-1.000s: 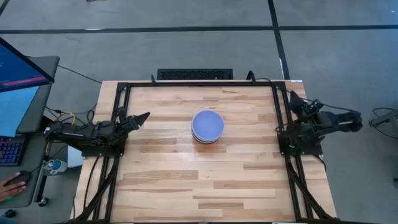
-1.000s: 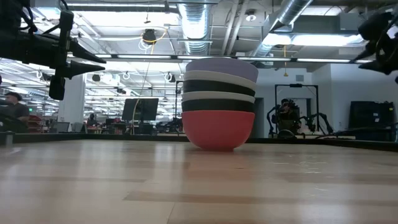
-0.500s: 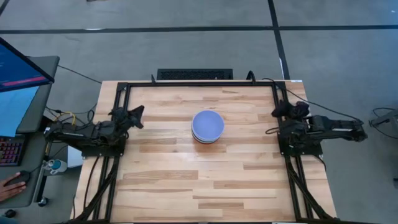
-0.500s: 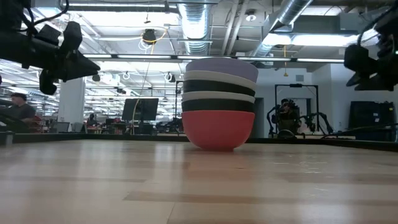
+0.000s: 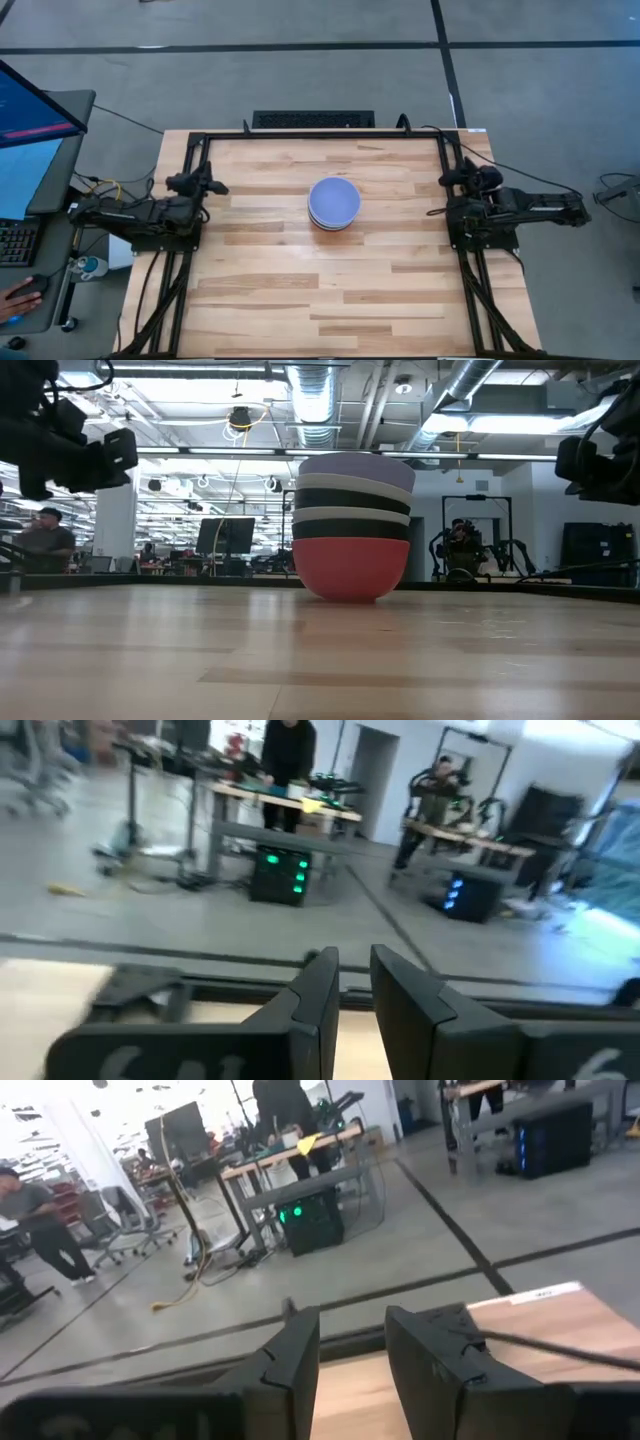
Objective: Nest bowls inside each other
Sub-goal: Return to Home Position
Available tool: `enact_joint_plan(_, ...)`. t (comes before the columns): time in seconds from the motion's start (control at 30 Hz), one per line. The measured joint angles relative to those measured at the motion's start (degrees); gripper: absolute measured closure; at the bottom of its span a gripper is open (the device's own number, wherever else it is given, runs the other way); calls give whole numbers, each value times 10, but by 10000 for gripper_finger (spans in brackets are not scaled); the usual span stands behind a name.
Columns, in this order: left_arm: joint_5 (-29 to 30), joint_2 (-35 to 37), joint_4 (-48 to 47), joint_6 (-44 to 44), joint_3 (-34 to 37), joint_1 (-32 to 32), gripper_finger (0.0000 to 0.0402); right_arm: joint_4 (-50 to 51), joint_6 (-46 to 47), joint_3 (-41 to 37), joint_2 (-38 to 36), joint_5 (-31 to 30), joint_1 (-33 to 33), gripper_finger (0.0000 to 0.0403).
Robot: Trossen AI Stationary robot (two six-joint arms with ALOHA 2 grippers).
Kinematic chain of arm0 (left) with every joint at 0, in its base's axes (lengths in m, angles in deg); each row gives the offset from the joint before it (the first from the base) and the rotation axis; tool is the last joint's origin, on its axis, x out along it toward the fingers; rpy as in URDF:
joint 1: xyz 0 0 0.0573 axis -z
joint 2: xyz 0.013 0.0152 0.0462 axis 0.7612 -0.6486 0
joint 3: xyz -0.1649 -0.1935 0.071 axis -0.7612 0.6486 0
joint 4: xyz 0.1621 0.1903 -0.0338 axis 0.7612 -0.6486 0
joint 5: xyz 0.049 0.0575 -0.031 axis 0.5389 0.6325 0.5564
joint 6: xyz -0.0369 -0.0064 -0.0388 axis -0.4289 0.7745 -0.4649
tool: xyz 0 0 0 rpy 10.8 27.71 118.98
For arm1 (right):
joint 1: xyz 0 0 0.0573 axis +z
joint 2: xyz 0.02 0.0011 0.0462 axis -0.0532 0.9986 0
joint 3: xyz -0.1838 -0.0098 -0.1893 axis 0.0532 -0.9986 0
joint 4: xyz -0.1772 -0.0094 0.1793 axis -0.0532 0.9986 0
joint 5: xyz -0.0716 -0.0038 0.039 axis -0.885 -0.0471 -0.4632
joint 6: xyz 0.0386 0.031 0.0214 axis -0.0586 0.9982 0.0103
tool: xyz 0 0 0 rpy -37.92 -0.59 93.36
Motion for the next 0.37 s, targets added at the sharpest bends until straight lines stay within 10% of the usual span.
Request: enact_joint_plan(0.37,-33,0,-16,59,-2,0,349,-6,-7,0,0,12,0,266)
